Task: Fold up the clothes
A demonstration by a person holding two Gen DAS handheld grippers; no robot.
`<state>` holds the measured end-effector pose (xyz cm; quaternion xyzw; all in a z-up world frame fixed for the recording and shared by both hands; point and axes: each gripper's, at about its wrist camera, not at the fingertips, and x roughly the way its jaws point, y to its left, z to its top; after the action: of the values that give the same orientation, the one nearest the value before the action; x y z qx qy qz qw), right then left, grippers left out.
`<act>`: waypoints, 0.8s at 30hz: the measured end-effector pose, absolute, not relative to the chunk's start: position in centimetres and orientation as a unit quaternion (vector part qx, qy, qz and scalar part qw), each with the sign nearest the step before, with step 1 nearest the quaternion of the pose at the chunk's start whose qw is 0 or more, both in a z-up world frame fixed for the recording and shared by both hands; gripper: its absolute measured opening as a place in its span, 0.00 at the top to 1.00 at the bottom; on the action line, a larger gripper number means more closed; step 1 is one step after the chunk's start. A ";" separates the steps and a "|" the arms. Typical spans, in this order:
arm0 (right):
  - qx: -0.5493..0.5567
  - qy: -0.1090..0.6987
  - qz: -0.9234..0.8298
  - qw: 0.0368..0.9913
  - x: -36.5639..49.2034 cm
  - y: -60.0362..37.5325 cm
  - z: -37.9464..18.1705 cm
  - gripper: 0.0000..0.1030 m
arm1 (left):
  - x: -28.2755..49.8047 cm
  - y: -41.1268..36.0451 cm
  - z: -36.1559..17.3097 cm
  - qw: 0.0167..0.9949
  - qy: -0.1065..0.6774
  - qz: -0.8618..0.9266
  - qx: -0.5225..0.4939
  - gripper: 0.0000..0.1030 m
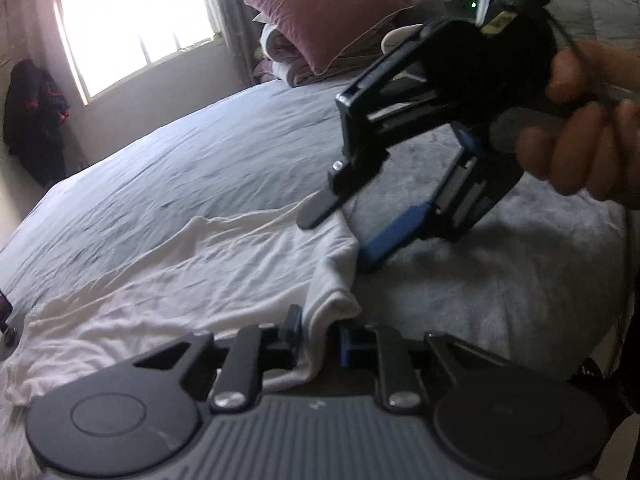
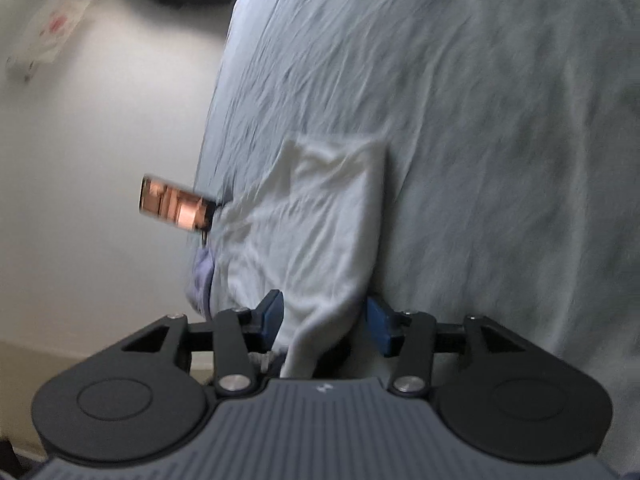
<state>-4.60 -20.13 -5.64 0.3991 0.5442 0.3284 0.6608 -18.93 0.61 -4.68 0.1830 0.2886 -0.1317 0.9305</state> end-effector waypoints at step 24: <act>0.394 0.435 0.230 0.776 -4.1 -23.7 -5.4 0.93 | -20.0 -5.5 -2.8 0.933 0.308 -0.125 0.138 0.95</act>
<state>-4.14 -23.74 -5.43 0.3937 0.4351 0.2302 0.7763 -20.03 -5.55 -2.79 0.1381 0.3078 -0.1254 0.9330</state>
